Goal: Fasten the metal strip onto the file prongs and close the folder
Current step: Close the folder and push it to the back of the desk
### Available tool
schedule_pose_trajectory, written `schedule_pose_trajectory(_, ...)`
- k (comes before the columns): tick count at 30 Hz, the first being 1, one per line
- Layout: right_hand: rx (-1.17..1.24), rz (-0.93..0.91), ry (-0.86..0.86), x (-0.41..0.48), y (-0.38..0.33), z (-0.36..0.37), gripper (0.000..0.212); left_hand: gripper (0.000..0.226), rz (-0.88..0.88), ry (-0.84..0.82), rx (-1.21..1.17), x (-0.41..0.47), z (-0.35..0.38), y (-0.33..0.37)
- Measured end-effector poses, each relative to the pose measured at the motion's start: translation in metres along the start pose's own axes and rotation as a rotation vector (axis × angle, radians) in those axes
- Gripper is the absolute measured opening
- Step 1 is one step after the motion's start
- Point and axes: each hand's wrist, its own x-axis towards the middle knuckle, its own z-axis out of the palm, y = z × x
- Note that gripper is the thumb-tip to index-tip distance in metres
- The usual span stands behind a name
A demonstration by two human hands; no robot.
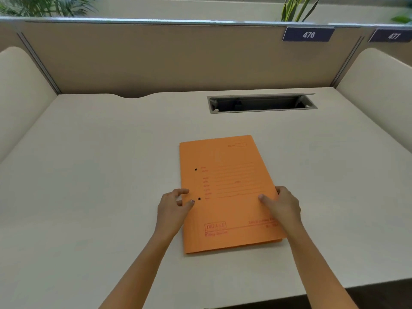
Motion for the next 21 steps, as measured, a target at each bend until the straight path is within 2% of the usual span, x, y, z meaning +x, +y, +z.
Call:
schedule_pose_trajectory(5, 0.009, -0.001, 0.079, -0.004, -0.001, 0.008, 0.056, 0.037, -0.088, 0.063, -0.142, 0.001, -0.002, -0.003)
schedule_pose_trajectory(10, 0.105, 0.002, 0.063, -0.002, 0.003, 0.002, 0.051, 0.046, -0.131, 0.040, -0.236, 0.005, -0.008, -0.007)
schedule_pose_trajectory(17, 0.225, -0.002, -0.005, 0.001, 0.009, 0.001, 0.048, 0.036, -0.162, -0.037, -0.241, 0.013, -0.014, -0.012)
schedule_pose_trajectory(21, 0.294, -0.045, 0.005, 0.003, -0.001, 0.008, 0.045, 0.041, -0.121, 0.024, -0.217, 0.018, -0.019, -0.012)
